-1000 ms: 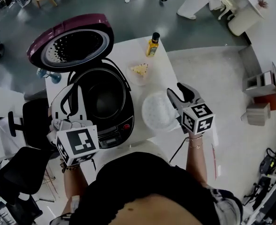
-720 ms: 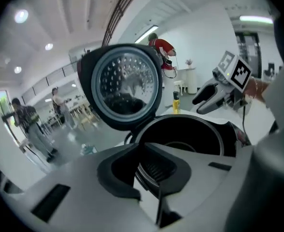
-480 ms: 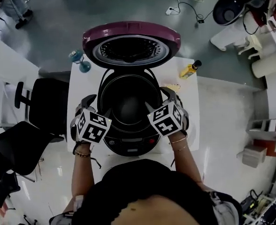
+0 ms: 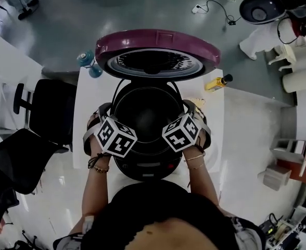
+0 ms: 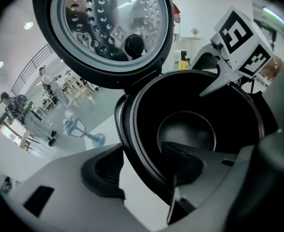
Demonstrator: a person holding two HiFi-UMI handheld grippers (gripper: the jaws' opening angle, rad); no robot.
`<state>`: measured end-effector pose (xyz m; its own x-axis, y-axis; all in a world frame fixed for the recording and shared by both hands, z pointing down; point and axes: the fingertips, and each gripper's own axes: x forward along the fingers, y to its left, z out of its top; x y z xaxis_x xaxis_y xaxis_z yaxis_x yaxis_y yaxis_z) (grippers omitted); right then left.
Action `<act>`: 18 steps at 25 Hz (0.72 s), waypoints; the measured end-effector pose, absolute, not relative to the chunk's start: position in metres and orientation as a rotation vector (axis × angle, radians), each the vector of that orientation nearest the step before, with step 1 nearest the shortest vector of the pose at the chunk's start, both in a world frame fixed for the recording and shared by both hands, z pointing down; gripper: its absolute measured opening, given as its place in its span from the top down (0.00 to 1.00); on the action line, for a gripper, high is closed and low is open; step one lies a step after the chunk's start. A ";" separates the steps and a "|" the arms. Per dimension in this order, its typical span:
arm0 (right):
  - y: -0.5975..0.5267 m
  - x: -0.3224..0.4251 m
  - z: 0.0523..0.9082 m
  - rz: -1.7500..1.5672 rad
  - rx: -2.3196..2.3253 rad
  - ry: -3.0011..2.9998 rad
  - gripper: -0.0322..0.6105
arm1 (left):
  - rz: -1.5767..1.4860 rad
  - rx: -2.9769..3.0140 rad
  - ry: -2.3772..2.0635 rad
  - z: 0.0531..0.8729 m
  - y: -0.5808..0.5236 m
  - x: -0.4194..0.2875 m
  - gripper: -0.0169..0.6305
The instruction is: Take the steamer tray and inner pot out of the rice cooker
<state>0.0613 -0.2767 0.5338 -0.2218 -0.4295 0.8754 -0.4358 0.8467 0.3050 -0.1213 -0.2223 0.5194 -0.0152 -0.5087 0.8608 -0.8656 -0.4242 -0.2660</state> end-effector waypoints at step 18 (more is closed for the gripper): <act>-0.278 0.054 0.477 0.004 0.770 -2.075 0.78 | 1.354 1.947 -1.534 0.474 -0.226 -0.114 0.79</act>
<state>0.0544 -0.2781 0.4770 -0.4054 -0.5200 0.7519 -0.5231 0.8065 0.2757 -0.1144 -0.2257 0.4739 -0.0236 -0.5804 0.8140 -0.8796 -0.3750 -0.2928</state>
